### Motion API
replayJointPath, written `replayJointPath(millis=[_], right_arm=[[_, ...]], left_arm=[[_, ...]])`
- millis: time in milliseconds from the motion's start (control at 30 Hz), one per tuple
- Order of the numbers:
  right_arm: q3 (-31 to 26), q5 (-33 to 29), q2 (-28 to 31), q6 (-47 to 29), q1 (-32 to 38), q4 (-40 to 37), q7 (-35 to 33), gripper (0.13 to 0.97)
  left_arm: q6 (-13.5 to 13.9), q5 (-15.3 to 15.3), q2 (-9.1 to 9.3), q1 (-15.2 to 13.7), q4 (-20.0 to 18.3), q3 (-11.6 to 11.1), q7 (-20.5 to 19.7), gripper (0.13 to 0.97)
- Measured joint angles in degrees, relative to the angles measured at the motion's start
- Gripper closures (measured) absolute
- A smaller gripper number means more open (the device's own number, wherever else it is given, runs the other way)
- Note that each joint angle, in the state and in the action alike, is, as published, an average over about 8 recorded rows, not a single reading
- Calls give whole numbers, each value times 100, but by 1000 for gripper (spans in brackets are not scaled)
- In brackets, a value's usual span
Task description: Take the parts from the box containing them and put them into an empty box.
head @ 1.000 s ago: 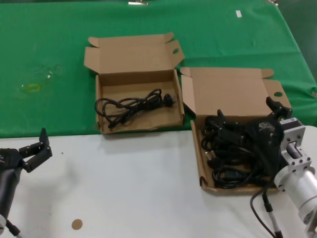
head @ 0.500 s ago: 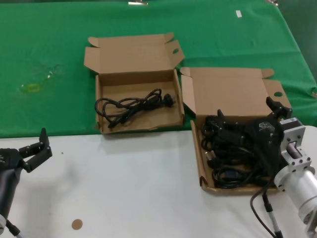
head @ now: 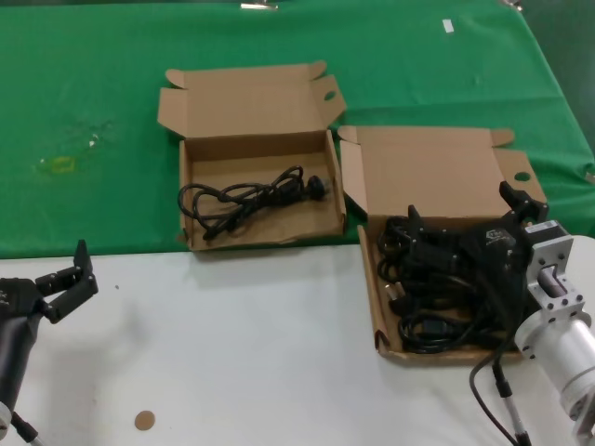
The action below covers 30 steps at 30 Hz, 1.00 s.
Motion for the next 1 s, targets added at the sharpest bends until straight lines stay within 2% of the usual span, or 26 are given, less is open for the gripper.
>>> replayJointPath(millis=[1000], right_arm=[[0, 0, 0, 0, 0, 0, 0, 129]], left_arm=[[0, 0, 0, 0, 0, 0, 0, 132]])
